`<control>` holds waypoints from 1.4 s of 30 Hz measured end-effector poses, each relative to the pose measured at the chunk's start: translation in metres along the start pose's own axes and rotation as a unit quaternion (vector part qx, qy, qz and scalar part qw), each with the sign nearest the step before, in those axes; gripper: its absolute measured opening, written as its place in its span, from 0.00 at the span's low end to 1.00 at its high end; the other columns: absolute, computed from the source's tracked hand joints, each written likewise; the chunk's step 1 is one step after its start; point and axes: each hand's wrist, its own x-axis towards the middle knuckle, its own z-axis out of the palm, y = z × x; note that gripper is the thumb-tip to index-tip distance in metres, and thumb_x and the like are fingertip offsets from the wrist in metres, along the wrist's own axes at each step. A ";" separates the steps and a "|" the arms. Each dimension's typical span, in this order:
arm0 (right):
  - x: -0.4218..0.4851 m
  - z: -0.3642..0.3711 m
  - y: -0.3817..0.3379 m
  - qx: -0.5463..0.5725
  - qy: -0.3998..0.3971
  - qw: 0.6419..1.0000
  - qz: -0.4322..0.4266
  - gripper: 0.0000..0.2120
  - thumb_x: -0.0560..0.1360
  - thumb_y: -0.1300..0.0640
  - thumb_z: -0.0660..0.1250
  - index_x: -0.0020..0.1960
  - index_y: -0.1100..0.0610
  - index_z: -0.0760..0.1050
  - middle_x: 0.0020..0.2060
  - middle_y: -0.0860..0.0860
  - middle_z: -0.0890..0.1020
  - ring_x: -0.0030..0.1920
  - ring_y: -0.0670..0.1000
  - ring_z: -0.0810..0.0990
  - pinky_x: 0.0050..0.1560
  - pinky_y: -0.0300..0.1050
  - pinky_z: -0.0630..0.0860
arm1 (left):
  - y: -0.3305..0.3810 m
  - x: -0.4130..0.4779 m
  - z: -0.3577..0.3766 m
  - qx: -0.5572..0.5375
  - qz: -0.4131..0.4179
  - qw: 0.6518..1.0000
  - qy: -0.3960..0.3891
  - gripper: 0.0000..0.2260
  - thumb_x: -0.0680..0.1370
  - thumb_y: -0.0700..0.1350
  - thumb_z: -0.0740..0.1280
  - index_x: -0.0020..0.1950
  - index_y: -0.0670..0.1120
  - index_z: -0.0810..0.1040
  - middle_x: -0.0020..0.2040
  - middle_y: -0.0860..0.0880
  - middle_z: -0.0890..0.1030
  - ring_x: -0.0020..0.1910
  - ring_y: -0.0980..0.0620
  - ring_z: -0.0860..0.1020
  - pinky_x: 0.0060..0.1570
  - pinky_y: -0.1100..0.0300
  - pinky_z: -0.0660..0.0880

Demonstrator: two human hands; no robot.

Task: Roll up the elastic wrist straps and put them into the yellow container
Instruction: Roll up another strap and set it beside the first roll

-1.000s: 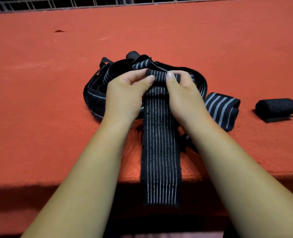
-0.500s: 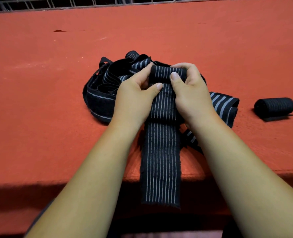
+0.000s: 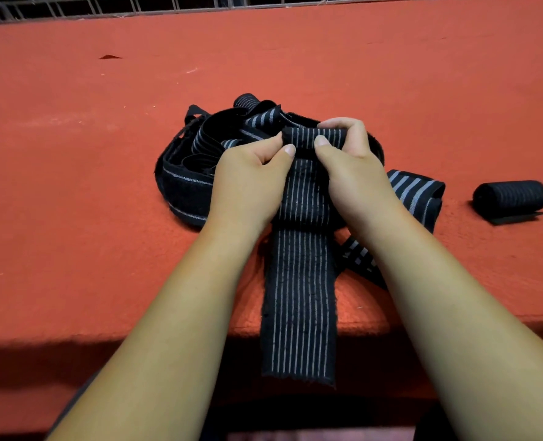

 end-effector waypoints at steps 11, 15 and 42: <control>0.005 0.003 -0.003 -0.029 0.011 0.996 0.081 0.27 0.84 0.29 0.51 0.57 0.44 0.83 0.57 0.43 0.86 0.61 0.48 0.84 0.71 0.58 0.76 | -0.006 0.008 -0.008 -0.091 -0.011 0.995 0.044 0.09 0.79 0.40 0.78 0.53 0.55 0.88 0.50 0.54 0.90 0.54 0.54 0.88 0.61 0.50 0.84; 0.006 0.000 -0.004 -0.026 0.010 0.997 0.078 0.22 0.84 0.37 0.58 0.47 0.49 0.84 0.49 0.48 0.89 0.55 0.53 0.88 0.66 0.64 0.80 | -0.007 0.010 -0.010 -0.122 -0.023 0.992 0.022 0.09 0.79 0.38 0.77 0.53 0.53 0.89 0.50 0.51 0.90 0.53 0.52 0.88 0.56 0.53 0.84; 0.001 0.005 0.003 -0.023 0.016 0.999 -0.016 0.22 0.89 0.45 0.56 0.82 0.40 0.68 0.79 0.39 0.72 0.77 0.40 0.70 0.81 0.47 0.66 | 0.001 0.002 -0.001 -0.213 -0.114 0.970 -0.013 0.10 0.83 0.39 0.73 0.64 0.42 0.86 0.53 0.43 0.90 0.48 0.47 0.89 0.42 0.56 0.84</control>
